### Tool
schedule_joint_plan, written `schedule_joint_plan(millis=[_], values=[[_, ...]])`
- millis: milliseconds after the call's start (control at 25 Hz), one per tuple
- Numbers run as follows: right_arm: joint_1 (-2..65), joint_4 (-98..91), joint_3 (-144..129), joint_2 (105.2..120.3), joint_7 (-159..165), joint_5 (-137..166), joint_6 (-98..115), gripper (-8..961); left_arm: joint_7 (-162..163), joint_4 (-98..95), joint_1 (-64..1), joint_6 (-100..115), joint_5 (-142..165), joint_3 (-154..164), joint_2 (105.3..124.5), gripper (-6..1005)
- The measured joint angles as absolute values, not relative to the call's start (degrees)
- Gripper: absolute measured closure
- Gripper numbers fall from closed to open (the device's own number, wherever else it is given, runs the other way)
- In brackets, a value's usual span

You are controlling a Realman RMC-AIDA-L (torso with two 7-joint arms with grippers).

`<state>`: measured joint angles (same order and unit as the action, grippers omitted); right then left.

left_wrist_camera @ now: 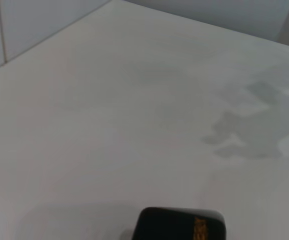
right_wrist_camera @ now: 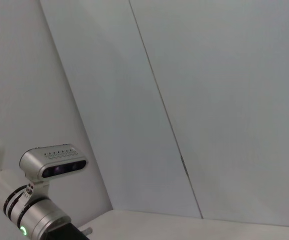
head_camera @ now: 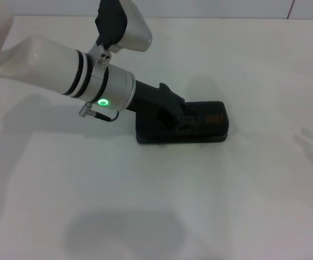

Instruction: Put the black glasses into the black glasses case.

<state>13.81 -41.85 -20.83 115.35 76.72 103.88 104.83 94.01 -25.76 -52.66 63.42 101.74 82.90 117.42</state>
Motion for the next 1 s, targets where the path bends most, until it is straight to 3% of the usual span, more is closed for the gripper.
schedule_joint_plan(millis=[440,640,840,1000], values=[[13.78,-41.43,-20.82,115.31,76.72,103.89,105.11,727,93.30,-28.16,-51.51,65.67,102.43,82.86,118.40,758],[12.94,-41.77,-20.76,115.26,76.72,103.89,106.46,726,96.37,-39.32,-47.41,72.42,102.07,82.44,118.45,757],[13.37,-42.00,-21.40,114.91,76.51,104.45,109.51,725,100.07,-57.89,-38.77,83.84,98.61,78.17,118.49,755],[15.45,-41.35,-23.99,115.28,75.01,104.65,108.63,724,100.75,-58.70,-36.77,91.57,96.71,69.84,118.41,698]])
